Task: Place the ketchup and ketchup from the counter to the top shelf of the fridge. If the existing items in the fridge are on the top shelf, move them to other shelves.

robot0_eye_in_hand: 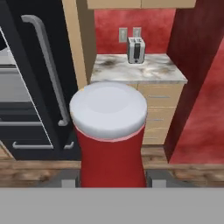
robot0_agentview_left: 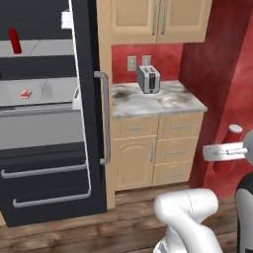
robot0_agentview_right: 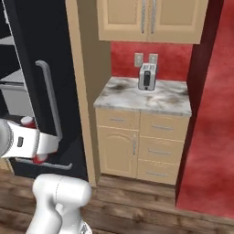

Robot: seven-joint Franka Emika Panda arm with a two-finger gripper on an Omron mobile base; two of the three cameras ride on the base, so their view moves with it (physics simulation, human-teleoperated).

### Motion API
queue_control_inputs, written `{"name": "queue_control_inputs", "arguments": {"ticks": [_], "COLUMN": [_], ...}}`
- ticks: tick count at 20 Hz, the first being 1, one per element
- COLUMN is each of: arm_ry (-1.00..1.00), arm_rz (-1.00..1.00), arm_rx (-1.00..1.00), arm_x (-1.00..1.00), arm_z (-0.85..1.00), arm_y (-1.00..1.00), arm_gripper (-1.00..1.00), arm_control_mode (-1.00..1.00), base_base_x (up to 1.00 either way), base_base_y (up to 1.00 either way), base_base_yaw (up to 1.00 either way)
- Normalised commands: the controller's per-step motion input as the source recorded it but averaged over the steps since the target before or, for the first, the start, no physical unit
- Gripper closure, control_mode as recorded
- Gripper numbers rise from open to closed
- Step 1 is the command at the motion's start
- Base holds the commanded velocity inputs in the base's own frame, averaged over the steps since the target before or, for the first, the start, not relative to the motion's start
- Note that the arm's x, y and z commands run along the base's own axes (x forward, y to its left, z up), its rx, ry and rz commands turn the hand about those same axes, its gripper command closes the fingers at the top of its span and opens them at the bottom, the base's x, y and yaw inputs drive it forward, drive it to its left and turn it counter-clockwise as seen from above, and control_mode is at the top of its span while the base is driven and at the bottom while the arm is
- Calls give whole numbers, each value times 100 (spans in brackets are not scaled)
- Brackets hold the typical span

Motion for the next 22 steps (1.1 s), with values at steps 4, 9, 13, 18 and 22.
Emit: {"name": "queue_control_inputs", "arguments": {"ticks": [4, 9, 13, 18, 22], "arm_ry": [0, 0, 0, 0, 0], "arm_rz": [0, 0, 0, 0, 0], "arm_rx": [0, 0, 0, 0, 0], "arm_x": [0, 0, 0, 0, 0], "arm_z": [0, 0, 0, 0, 0], "arm_y": [0, 0, 0, 0, 0], "arm_gripper": [100, 100, 100, 100, 100], "arm_control_mode": [100, 100, 100, 100, 100], "base_base_x": [-36, -6, 44, 79, 96], "base_base_y": [100, 100, 100, 64, 36], "base_base_yaw": [13, 10, 2, 0, 0]}}
